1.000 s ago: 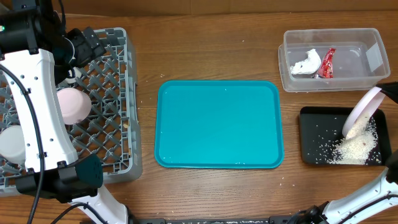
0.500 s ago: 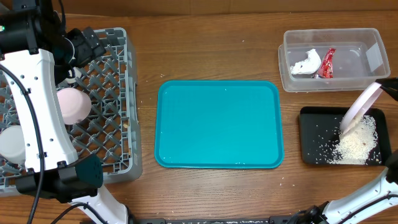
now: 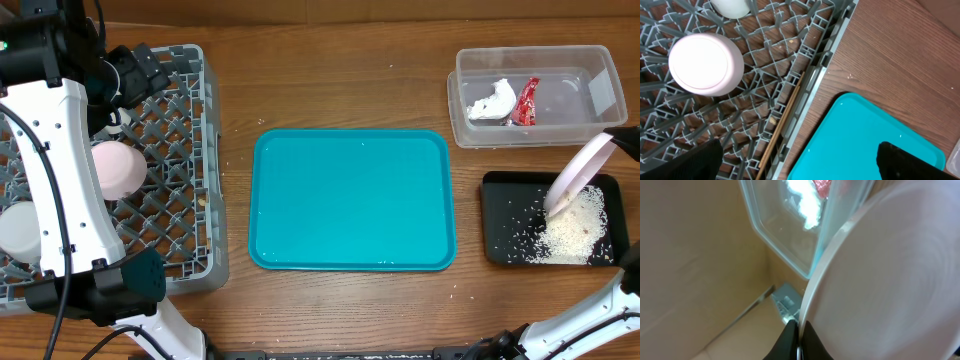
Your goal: Sort waste into correct bins and load items into the dishwasher
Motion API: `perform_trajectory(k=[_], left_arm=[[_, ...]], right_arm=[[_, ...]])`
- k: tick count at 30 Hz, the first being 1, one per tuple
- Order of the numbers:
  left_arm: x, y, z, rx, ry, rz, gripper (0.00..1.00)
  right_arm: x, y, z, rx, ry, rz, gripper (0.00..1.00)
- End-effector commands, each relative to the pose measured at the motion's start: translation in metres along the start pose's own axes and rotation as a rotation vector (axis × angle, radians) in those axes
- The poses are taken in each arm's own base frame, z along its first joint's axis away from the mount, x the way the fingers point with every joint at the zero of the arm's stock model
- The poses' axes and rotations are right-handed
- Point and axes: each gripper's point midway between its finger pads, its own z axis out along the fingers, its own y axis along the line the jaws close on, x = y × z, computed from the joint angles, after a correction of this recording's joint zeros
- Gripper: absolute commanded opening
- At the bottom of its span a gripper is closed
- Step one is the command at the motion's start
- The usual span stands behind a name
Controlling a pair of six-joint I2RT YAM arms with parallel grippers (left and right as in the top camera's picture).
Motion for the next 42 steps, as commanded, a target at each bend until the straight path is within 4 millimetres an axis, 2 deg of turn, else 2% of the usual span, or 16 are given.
perform_trajectory(k=[1, 4, 7, 9, 12, 14, 15, 17, 18, 21, 25, 27, 29, 32, 37, 42], left_arm=[[-0.002, 0.001, -0.004, -0.002, -0.016, 0.017, 1.00], [-0.002, 0.001, -0.004, -0.002, -0.016, 0.017, 1.00], [-0.002, 0.001, -0.004, -0.002, -0.016, 0.017, 1.00], [-0.002, 0.001, -0.004, -0.002, -0.016, 0.017, 1.00], [-0.002, 0.001, -0.004, -0.002, -0.016, 0.017, 1.00], [-0.002, 0.001, -0.004, -0.002, -0.016, 0.017, 1.00], [-0.003, 0.001, -0.004, -0.002, -0.016, 0.017, 1.00], [-0.002, 0.001, -0.004, -0.002, -0.016, 0.017, 1.00], [-0.002, 0.001, -0.004, -0.002, -0.016, 0.017, 1.00], [-0.003, 0.001, -0.004, -0.002, -0.016, 0.017, 1.00], [-0.002, 0.001, -0.004, -0.002, -0.016, 0.017, 1.00], [-0.002, 0.001, -0.004, -0.002, -0.016, 0.017, 1.00], [-0.002, 0.001, -0.004, -0.002, -0.016, 0.017, 1.00], [-0.002, 0.001, -0.004, -0.002, -0.016, 0.017, 1.00], [-0.002, 0.001, -0.004, -0.002, -0.016, 0.017, 1.00], [-0.002, 0.001, -0.004, -0.002, -0.016, 0.017, 1.00]], right_arm=[[-0.009, -0.035, -0.008, 0.204, -0.096, 0.174, 0.04], [-0.004, -0.020, -0.007, 0.113, -0.049, 0.039, 0.04], [-0.001, -0.013, -0.006, 0.070, -0.034, 0.049, 0.04], [0.004, 0.006, -0.006, -0.037, -0.005, -0.113, 0.04], [0.004, 0.000, -0.006, -0.006, -0.004, -0.011, 0.04], [0.009, 0.012, -0.006, -0.076, 0.014, -0.154, 0.04], [0.008, 0.007, -0.006, -0.048, 0.012, -0.136, 0.04], [0.004, -0.012, -0.005, 0.057, -0.010, 0.041, 0.04], [0.004, -0.013, -0.005, 0.061, -0.013, 0.079, 0.04], [0.014, 0.021, -0.004, -0.127, 0.031, -0.258, 0.04], [0.011, 0.005, 0.000, -0.020, 0.026, -0.021, 0.04], [0.022, 0.041, -0.003, -0.233, 0.053, -0.307, 0.04], [0.022, 0.037, 0.000, -0.205, 0.053, -0.329, 0.04], [0.023, 0.030, 0.008, -0.136, 0.072, -0.192, 0.04], [0.045, 0.044, 0.027, -0.122, 0.120, -0.298, 0.04], [0.086, 0.056, 0.053, 0.000, 0.171, -0.320, 0.04]])
